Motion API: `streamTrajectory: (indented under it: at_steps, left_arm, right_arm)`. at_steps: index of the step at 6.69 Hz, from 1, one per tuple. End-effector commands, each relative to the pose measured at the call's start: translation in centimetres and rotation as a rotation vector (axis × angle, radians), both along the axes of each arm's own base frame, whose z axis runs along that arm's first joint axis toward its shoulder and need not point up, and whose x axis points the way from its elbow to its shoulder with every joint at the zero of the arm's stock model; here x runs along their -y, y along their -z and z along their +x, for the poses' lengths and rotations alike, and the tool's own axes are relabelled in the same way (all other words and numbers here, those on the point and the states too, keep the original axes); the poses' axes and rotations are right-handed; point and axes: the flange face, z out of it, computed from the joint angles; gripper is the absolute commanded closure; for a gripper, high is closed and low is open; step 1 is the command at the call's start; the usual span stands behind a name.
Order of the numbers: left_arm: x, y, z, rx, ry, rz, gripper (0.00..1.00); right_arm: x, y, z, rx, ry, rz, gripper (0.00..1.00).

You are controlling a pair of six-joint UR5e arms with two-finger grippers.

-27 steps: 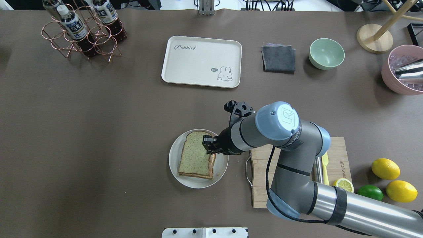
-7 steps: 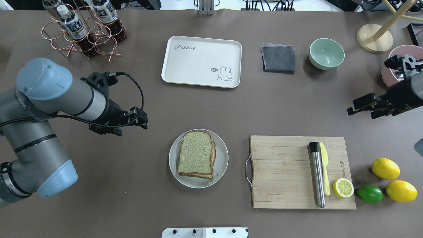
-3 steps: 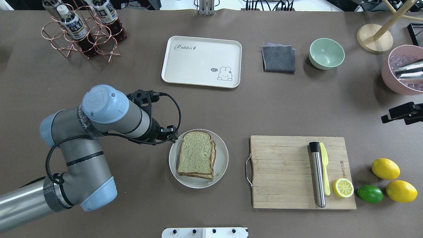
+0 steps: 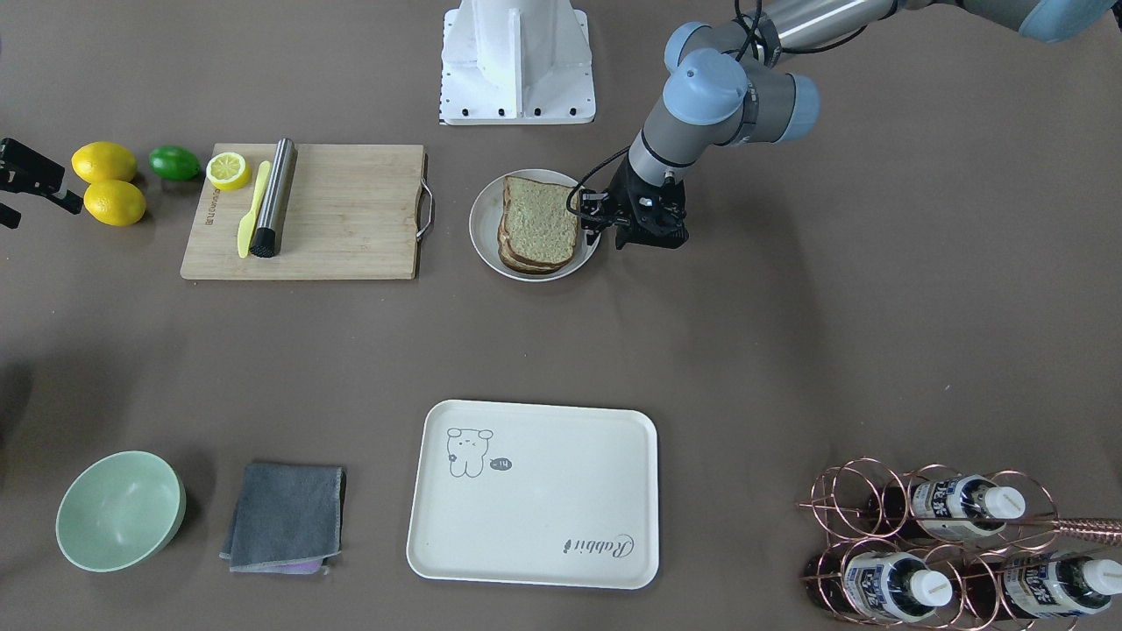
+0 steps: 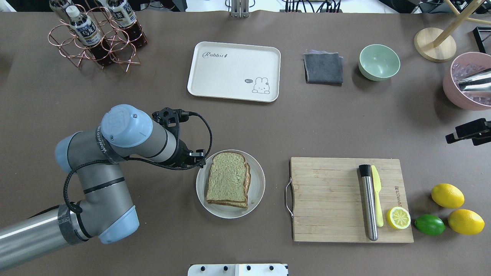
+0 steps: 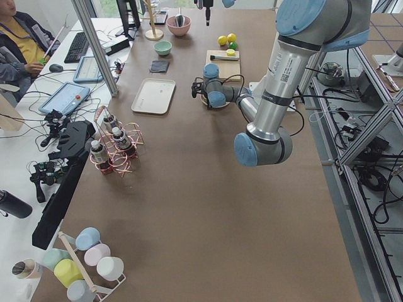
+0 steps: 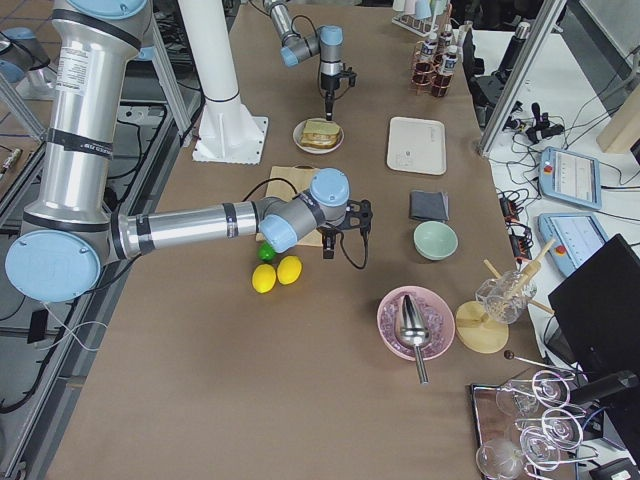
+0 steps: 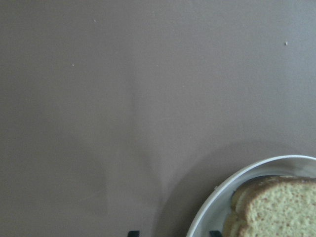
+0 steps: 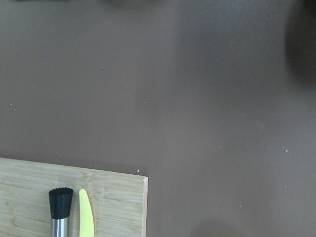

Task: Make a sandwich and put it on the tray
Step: 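Grasp the rim of the white plate with the left gripper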

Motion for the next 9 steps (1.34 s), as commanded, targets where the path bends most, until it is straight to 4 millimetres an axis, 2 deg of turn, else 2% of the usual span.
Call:
streamTrajectory:
  at_steps: [1,2,3,5,6,7,9]
  left_arm:
    - [-0.2,0.0,0.0,-0.006,-0.007,-0.003,0.57]
    - [-0.4,0.0,0.1,-0.006,-0.012,-0.004,0.62]
    - [-1.6,-0.1,1.0,-0.003,-0.026,-0.004,0.62]
    - [-1.7,0.1,1.0,-0.006,-0.027,-0.005,0.62]
    - [-1.7,0.1,0.9,-0.006,-0.027,-0.005,0.74]
    - [-2.0,-1.2,0.8,0.012,-0.03,-0.014,0.75]
    - [-2.2,-1.5,0.9,0.016,-0.032,-0.014,0.76]
  right_arm:
    - [-0.1,0.0,0.0,0.0,-0.001,-0.003,0.0]
    - [0.0,0.0,0.0,0.0,-0.002,-0.003,0.0]
    - [-0.1,0.0,0.0,0.001,-0.001,-0.005,0.0]
    - [-0.1,0.0,0.0,0.001,-0.002,-0.006,0.0]
    - [-0.1,0.0,0.0,0.001,-0.002,-0.007,0.0]
    - [-0.1,0.1,0.1,0.002,-0.002,-0.005,0.0]
    - [-0.5,0.3,0.3,0.018,0.004,-0.015,0.0]
